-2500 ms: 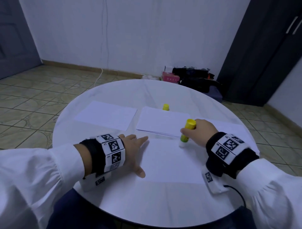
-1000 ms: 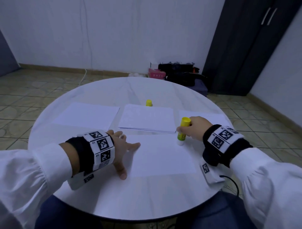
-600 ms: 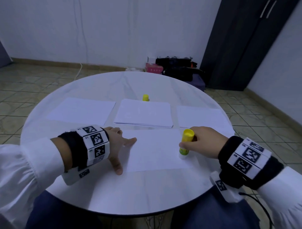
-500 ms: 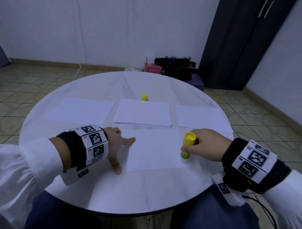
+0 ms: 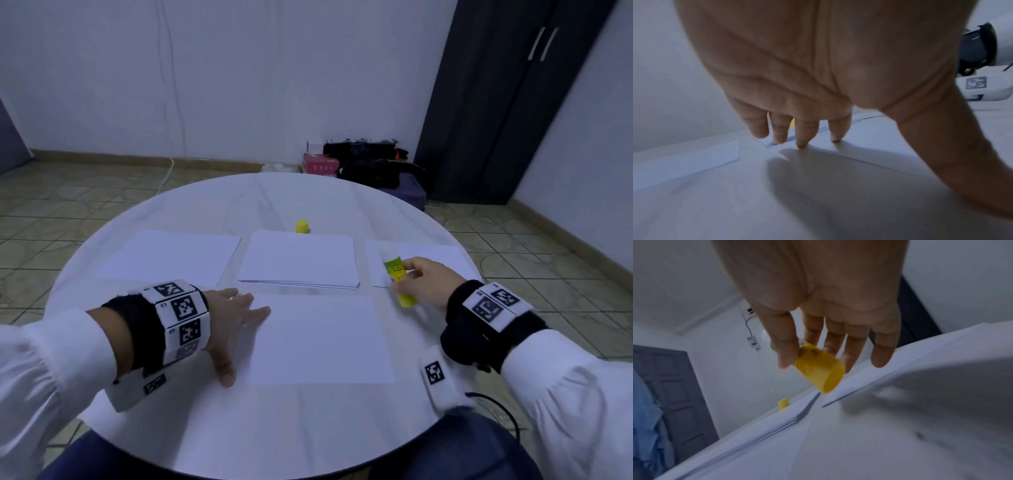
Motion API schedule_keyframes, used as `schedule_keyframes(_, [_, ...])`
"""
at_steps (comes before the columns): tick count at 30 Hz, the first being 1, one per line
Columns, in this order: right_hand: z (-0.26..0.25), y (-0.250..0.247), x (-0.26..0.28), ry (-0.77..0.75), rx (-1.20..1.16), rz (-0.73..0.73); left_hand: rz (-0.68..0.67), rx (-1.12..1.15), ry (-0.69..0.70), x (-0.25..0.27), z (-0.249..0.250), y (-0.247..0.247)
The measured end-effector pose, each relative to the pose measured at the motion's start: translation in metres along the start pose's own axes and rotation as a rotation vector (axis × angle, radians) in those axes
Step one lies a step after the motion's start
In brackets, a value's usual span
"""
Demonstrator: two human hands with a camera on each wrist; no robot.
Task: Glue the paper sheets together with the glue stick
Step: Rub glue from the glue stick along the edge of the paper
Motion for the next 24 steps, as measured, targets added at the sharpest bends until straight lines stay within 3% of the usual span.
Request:
schedule_keyframes(5, [-0.004,0.004,-0.016,0.105,0.199,0.052,-0.009,0.043,0.032,0.001,-0.012,0.000])
schedule_keyframes(10, [-0.001,0.007,-0.015,0.169,0.215,0.049,0.065,0.083,0.063,0.000,-0.016,0.008])
schedule_keyframes(14, [-0.007,0.005,0.008,0.310,0.555,-0.001,0.099,0.111,0.077,0.005,-0.020,0.008])
schedule_keyframes(19, [-0.053,0.030,0.051,0.116,0.758,-0.265,0.182,0.405,-0.035,0.033,-0.065,0.004])
schedule_keyframes(21, [-0.086,0.053,0.056,-0.033,0.768,-0.283,0.166,0.375,-0.158,0.037,-0.085,0.003])
schedule_keyframes(24, [-0.140,0.098,0.047,-0.232,0.812,-0.200,0.153,0.356,-0.316,0.037,-0.119,0.009])
Point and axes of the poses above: each hand's wrist, its own x-axis away from the middle knuckle, its own y-axis out of the palm, z = x × y, the point moved 1 cm from there along -x, towards the middle knuckle, and after that the axes turned 14 degrees about y, right-handed, at the moved point
